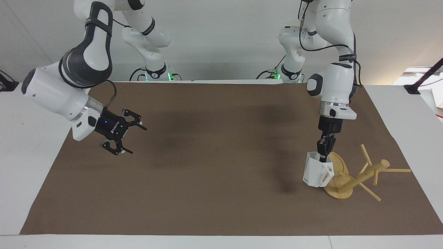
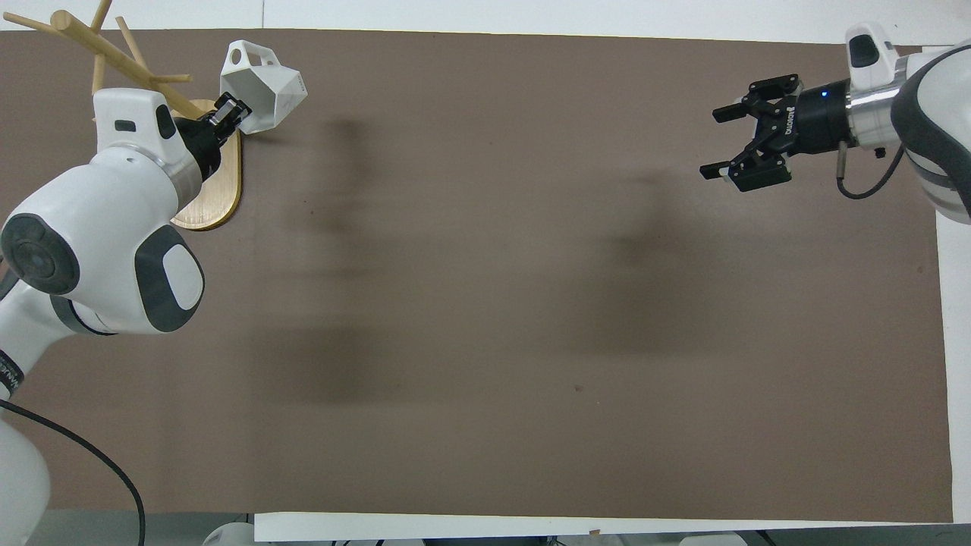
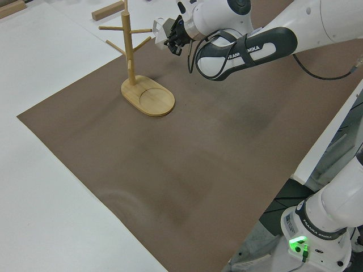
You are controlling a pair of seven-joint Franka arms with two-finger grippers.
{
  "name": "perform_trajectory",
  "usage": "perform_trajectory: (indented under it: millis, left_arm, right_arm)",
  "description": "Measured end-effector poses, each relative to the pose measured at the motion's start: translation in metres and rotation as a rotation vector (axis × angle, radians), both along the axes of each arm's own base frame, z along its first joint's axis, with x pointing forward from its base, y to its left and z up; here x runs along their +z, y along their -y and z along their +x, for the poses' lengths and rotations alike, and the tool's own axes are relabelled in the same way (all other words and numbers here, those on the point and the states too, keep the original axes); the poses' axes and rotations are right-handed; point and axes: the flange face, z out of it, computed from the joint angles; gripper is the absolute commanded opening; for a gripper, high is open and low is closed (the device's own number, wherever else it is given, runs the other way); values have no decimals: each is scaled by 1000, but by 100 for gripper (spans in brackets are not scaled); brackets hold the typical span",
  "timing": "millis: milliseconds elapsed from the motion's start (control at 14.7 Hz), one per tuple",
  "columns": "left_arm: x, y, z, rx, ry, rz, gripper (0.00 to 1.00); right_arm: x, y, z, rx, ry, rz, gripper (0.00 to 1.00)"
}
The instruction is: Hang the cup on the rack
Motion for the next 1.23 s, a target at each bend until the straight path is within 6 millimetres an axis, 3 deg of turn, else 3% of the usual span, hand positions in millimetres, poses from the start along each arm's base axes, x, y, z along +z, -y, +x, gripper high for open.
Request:
perform_trajectory:
  millis: [136,341,614,682,750,818,1227]
  left_arm:
    - [1,-14,2,24,0,0,0]
    - [-3,-17,1,27,-24,-1,0]
    - [-12,-46,1,70,-75,1,0]
    - [-12,-53,2,81,-79,1,12]
    - [-12,-57,2,90,-81,-1,74]
    - [-12,-61,3,97,-85,-3,100]
    - [-3,-74,1,32,-325,33,100]
  right_arm:
    - [11,1,-13,-89,-97,-80,100]
    - [28,5,-34,-230,-234,-178,100]
    - [71,13,-64,-474,-306,-345,100]
    - [81,13,-70,-534,-311,-365,100]
    - [88,13,-74,-591,-317,-384,100]
    - [95,14,-77,-645,-333,-414,100]
    - [123,28,-77,-823,-306,-517,100]
